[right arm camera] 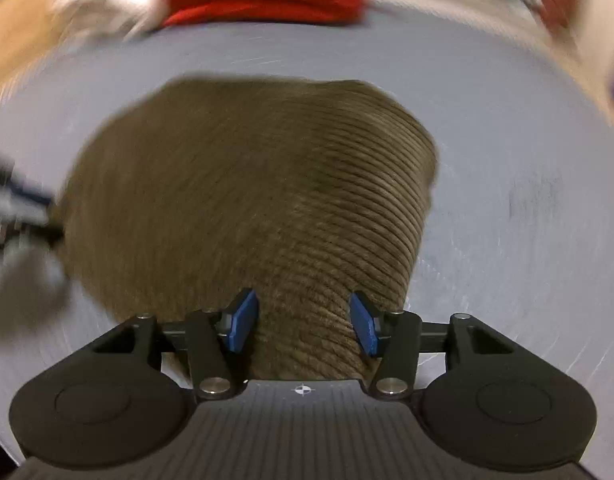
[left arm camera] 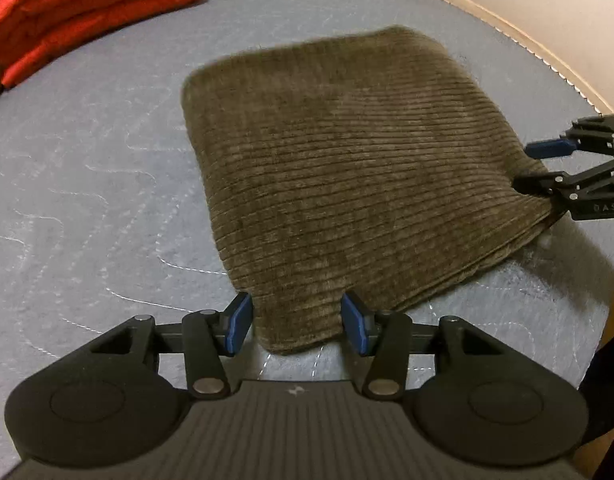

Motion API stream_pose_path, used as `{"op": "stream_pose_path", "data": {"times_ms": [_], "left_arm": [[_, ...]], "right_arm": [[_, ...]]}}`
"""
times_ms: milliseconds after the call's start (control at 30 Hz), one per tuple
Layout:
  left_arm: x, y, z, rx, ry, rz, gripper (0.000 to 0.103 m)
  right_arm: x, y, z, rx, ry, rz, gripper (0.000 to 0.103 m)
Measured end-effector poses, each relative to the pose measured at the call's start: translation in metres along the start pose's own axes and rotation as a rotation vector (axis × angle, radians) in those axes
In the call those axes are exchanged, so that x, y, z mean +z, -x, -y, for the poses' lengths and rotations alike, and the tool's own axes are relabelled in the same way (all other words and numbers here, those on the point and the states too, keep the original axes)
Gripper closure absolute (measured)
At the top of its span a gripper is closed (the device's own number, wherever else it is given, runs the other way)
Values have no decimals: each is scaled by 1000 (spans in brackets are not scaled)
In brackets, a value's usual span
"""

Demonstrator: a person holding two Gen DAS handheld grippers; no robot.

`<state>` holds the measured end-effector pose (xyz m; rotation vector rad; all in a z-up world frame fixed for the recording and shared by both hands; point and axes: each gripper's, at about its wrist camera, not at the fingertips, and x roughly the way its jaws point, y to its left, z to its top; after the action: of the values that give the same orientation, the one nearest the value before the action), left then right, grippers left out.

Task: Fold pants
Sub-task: 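Open both tools and pat the folded square flat on the mattress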

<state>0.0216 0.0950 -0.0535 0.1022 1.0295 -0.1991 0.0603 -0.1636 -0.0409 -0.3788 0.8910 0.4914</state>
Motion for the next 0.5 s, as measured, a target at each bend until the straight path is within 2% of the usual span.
{"op": "stream_pose_path", "data": {"times_ms": [33, 133, 200, 267, 400, 467, 500], "left_arm": [[0, 9, 0, 13, 19, 13, 45], [6, 30, 4, 96, 76, 73, 25], [0, 45, 12, 141, 98, 124, 8], [6, 57, 23, 177, 125, 175, 2], [9, 83, 41, 184, 175, 268, 0], [-3, 87, 52, 167, 225, 293, 0], [-7, 86, 56, 161, 247, 279, 0]], "right_arm": [[-1, 2, 3, 2, -28, 0, 49], [-3, 11, 16, 7, -124, 22, 47], [-7, 21, 16, -33, -156, 62, 36], [-10, 34, 11, -71, -187, 121, 17], [-14, 58, 2, -54, -256, 207, 13], [-18, 69, -5, -52, -286, 255, 4], [-21, 75, -10, -56, -300, 285, 1]]}}
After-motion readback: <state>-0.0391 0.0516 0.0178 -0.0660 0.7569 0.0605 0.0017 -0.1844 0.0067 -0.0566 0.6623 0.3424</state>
